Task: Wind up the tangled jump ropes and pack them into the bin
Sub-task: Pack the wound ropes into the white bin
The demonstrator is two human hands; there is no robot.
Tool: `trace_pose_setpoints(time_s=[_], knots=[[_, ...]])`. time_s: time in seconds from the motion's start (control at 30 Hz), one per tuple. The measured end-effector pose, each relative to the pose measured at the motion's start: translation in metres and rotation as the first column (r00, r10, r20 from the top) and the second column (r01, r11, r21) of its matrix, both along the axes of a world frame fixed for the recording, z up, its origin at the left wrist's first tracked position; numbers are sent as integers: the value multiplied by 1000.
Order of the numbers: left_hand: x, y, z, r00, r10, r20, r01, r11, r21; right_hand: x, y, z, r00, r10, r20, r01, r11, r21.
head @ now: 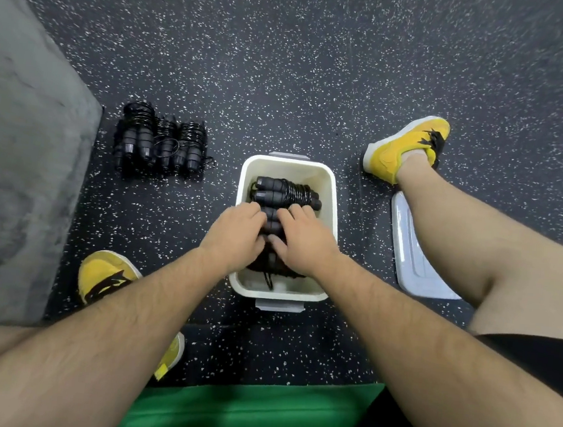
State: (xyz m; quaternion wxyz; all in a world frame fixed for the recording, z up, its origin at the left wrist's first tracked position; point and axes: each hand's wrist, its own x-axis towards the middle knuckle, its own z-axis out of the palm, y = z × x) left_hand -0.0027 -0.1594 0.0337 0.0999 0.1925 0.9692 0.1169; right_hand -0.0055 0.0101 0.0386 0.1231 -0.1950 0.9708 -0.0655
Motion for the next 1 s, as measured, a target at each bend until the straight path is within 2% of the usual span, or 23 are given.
trace_pose_setpoints(time_s=[0.07, 0.17, 0.27, 0.43, 0.57, 0.67, 0.7, 0.73, 0.83, 0.9, 1.0], knots=[[-8, -10, 3, 992, 98, -75, -95, 995, 39, -11, -18, 11, 997, -24, -75, 21, 999, -49], [-25, -32, 7, 971, 195, -141, -188, 981, 55, -32, -49, 17, 989, 23, -144, -34, 997, -73], [-46, -65, 10, 944, 277, -178, -271, 961, 56, -55, -84, 20, 987, 87, -133, -98, 992, -76], [-82, -135, 14, 893, 397, -213, -417, 907, -56, -101, -161, 20, 982, 174, -78, -179, 982, -65], [-108, -179, -3, 856, 499, -132, -514, 849, -121, -139, -213, 8, 979, 200, -39, -203, 976, -80], [-116, -183, -13, 823, 568, -1, -558, 808, -188, -147, -220, -3, 985, 167, 31, -165, 984, -67], [-128, -208, -34, 764, 641, 70, -620, 760, -193, -165, -252, -25, 972, 215, 92, -209, 976, -62], [-134, -212, -41, 721, 683, 117, -663, 729, -172, -172, -258, -34, 970, 211, 122, -205, 977, -58], [-143, -214, -47, 681, 697, 224, -700, 710, -83, -177, -257, -35, 967, 213, 140, -207, 977, -52], [-148, -210, -55, 650, 726, 225, -746, 666, 7, -181, -257, -44, 964, 231, 132, -225, 972, -61], [-149, -206, -58, 602, 767, 222, -793, 607, 53, -179, -252, -47, 960, 238, 145, -231, 971, -66]])
